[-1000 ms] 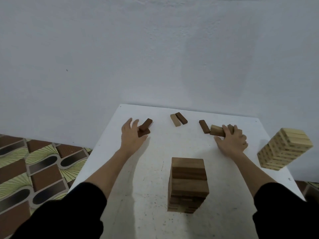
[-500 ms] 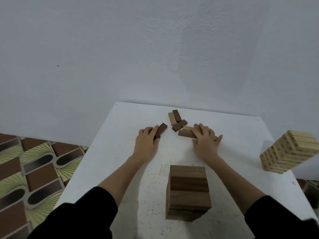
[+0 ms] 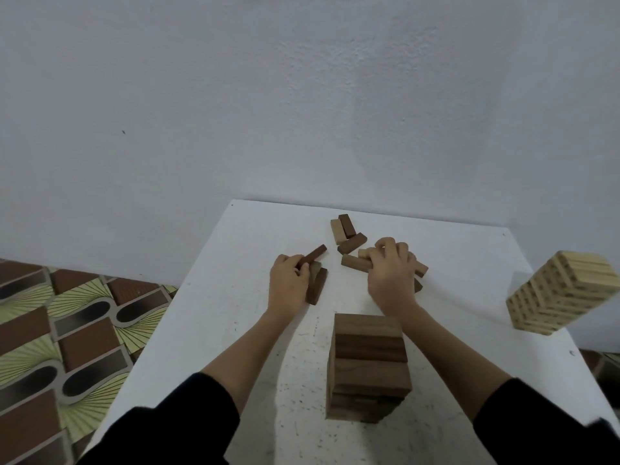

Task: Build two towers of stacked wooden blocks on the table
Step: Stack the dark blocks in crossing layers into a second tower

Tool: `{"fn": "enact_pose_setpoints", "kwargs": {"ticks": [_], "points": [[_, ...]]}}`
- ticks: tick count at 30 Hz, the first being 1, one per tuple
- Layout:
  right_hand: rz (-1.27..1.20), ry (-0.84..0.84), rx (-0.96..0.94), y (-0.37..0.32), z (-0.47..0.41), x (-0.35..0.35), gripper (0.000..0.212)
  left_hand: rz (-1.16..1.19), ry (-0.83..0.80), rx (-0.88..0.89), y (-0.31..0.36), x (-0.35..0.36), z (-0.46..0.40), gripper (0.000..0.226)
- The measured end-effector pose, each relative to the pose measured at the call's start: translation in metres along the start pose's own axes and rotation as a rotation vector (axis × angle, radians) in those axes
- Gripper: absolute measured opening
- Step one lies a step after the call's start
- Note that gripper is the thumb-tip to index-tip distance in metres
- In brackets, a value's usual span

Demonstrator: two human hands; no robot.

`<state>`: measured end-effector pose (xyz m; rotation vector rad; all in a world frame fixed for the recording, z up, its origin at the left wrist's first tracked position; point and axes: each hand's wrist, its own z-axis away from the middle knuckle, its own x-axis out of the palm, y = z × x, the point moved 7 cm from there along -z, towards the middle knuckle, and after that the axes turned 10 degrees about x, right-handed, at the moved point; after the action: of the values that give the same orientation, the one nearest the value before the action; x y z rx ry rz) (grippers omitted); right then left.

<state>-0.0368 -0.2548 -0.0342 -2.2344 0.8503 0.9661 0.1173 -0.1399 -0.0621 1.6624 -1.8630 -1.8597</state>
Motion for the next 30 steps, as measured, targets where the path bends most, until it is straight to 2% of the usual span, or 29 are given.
{"fn": "enact_pose_setpoints", "kwargs": {"ticks": [2, 5, 7, 9, 12, 15, 19, 22, 24, 26, 30], "points": [[-0.18, -0.066, -0.125, -0.011, 0.005, 0.002, 0.019, 0.007, 0.058, -0.06, -0.007, -0.007, 0.002, 0.027], [-0.478, -0.402, -0.267, -0.031, 0.02, 0.019, 0.029, -0.022, 0.054, -0.039, -0.012, -0.011, 0.007, 0.024], [-0.491, -0.605, -0.297, -0.042, 0.028, 0.029, 0.041, -0.04, 0.019, 0.005, -0.014, -0.007, 0.01, 0.016], [-0.457, -0.689, -0.359, -0.052, 0.033, 0.036, 0.048, 0.012, -0.012, 0.034, -0.014, -0.004, 0.013, 0.011], [-0.448, -0.712, -0.365, -0.054, 0.032, 0.04, 0.044, 0.1, -0.071, 0.172, -0.008, 0.0, 0.02, 0.022], [-0.482, -0.653, -0.286, -0.045, 0.03, 0.037, 0.03, 0.06, -0.182, 0.318, -0.004, 0.009, 0.025, 0.03], [-0.384, -0.482, -0.321, -0.034, 0.03, 0.035, 0.024, 0.099, -0.199, 0.276, -0.002, 0.012, 0.027, 0.027], [-0.399, -0.392, -0.323, -0.03, 0.026, 0.032, 0.024, 0.162, -0.22, 0.216, -0.001, 0.014, 0.031, 0.029], [-0.483, -0.466, -0.267, -0.027, 0.028, 0.032, 0.03, 0.218, -0.277, 0.205, 0.0, 0.018, 0.033, 0.037], [-0.576, -0.581, -0.098, -0.022, 0.027, 0.031, 0.043, 0.27, -0.346, 0.208, 0.002, 0.019, 0.032, 0.054], [-0.58, -0.826, 0.07, -0.018, 0.033, 0.045, 0.088, 0.151, -0.447, 0.209, 0.0, 0.02, 0.022, 0.091]]}}
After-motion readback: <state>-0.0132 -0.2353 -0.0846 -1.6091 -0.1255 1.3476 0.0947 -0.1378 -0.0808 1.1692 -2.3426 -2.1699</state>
